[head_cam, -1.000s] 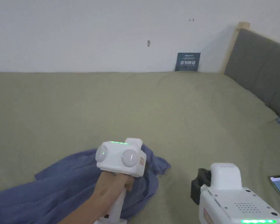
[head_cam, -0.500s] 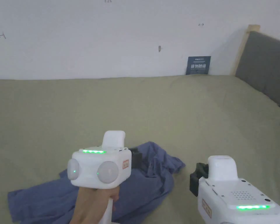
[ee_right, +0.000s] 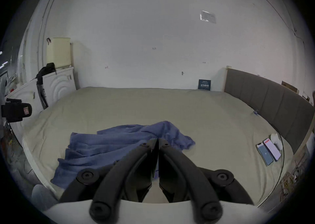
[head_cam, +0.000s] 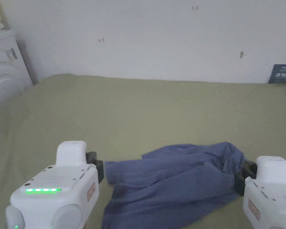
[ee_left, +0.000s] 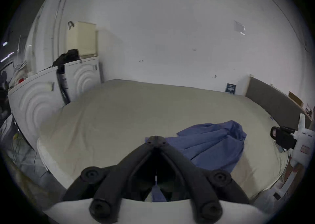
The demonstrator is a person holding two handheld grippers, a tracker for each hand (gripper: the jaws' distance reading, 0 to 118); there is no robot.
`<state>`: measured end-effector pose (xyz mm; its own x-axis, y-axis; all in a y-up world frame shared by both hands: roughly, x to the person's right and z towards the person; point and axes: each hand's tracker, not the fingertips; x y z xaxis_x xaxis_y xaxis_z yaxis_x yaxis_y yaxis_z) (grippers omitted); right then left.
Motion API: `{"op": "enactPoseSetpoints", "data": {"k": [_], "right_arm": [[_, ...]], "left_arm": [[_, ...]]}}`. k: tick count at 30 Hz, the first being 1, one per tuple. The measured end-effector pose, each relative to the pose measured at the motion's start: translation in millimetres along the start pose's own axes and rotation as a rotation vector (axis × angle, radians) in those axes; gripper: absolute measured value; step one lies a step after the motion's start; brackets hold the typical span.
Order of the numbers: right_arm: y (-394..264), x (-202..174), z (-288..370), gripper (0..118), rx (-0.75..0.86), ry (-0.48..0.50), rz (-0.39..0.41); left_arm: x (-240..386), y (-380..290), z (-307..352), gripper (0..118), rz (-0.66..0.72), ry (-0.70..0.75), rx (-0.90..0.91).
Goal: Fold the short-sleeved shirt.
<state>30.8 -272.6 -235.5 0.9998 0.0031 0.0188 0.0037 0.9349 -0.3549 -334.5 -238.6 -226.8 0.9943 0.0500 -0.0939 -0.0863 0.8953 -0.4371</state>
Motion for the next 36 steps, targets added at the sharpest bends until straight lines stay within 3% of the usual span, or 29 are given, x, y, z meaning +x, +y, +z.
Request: {"op": "enactPoseSetpoints", "data": {"k": [4, 9, 13, 16, 19, 20, 21, 23, 24, 28, 29, 31, 32, 33, 36], "right_arm": [[0, -5, -2, 7, -0.006, 0.008, 0.007], [1, -5, -14, 7, -0.02, 0.004, 0.012], [-4, -3, -35, 7, -0.052, -0.003, 0.015], [-11, -1, -55, 7, -0.095, -0.002, 0.016], [-18, 3, -71, 7, -0.127, -0.011, 0.023], [-20, 5, -75, 7, -0.134, -0.012, 0.021], [-23, 8, -79, 7, -0.143, -0.014, 0.018], [-28, 13, -90, 7, -0.17, -0.019, 0.017], [-31, 15, -93, 7, -0.184, -0.024, 0.019], [-37, 25, -100, 7, -0.209, -0.032, -0.003], [-38, 27, -101, 7, -0.215, -0.039, -0.005], [-40, 33, -105, 7, -0.229, -0.049, -0.001], [-42, 37, -108, 7, -0.239, -0.053, 0.002], [-43, 42, -111, 7, -0.247, -0.06, 0.002], [-44, 65, -122, 7, -0.302, -0.115, -0.031]], "left_arm": [[-18, 0, -13, 0, 0.074, -0.013, -0.043], [-18, 4, -57, 0, 0.072, -0.03, -0.106], [-12, 4, -132, 0, 0.024, -0.02, -0.22], [-18, -3, -217, 0, 0.058, -0.066, -0.432], [-19, -16, -267, 0, 0.052, -0.004, -0.547], [-18, -20, -278, 6, 0.015, 0.007, -0.551], [-16, -22, -285, 26, -0.03, 0.023, -0.57], [-10, -27, -290, 113, -0.058, 0.016, -0.609], [-8, -31, -291, 118, -0.05, 0.022, -0.597], [2, -33, -284, 109, -0.049, 0.008, -0.603], [7, -33, -278, 101, -0.09, 0.029, -0.582], [5, -31, -282, 68, -0.117, 0.0, -0.582], [8, -28, -277, 26, -0.122, -0.008, -0.563], [12, -24, -271, 2, -0.15, 0.0, -0.532], [17, -20, -267, 2, -0.123, -0.056, -0.558]]}}
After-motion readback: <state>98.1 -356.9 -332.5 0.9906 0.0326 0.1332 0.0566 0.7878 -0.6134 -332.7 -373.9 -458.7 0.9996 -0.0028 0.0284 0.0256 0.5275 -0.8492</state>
